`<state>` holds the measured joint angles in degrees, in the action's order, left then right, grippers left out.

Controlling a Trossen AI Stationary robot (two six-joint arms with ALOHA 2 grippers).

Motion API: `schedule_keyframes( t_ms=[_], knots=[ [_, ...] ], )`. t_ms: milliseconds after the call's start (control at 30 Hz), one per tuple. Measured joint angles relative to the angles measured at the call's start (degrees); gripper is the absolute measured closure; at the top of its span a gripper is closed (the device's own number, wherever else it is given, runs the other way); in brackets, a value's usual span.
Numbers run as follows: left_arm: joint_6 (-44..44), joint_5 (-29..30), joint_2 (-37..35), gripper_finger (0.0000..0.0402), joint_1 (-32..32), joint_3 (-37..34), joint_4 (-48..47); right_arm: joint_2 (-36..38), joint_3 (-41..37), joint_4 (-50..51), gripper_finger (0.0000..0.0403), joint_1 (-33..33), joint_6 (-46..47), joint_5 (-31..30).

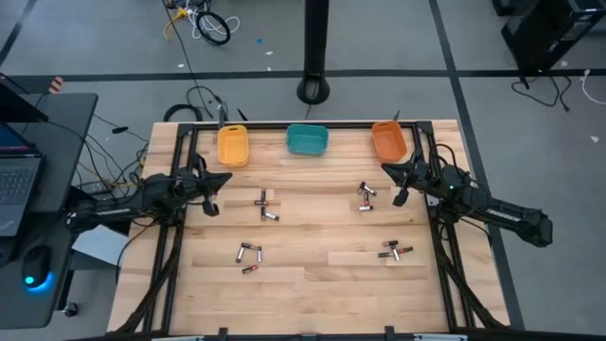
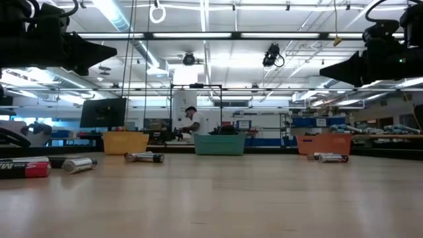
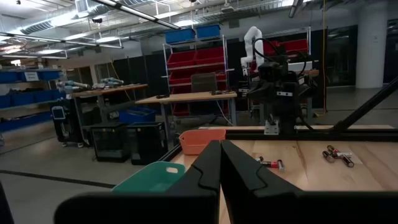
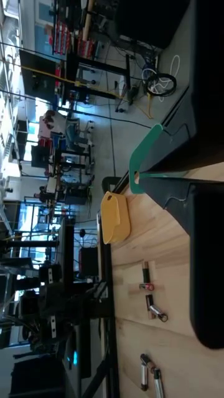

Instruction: Sort batteries

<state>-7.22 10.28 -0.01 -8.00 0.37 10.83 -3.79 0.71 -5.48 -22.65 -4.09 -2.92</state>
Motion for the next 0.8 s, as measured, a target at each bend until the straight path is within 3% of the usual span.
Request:
schedule_keyframes(
  t_ms=[500,800],
  knots=[
    [0.0,0.0,0.0,0.0387,0.01,0.01,0.02,-0.01,0.0,-0.23,0.0367,-0.01,-0.16,0.0],
    [0.0,0.0,0.02,0.0387,0.01,-0.01,0.01,-0.03,0.0,-10.34,0.0374,-0.01,0.38,0.0]
  ],
)
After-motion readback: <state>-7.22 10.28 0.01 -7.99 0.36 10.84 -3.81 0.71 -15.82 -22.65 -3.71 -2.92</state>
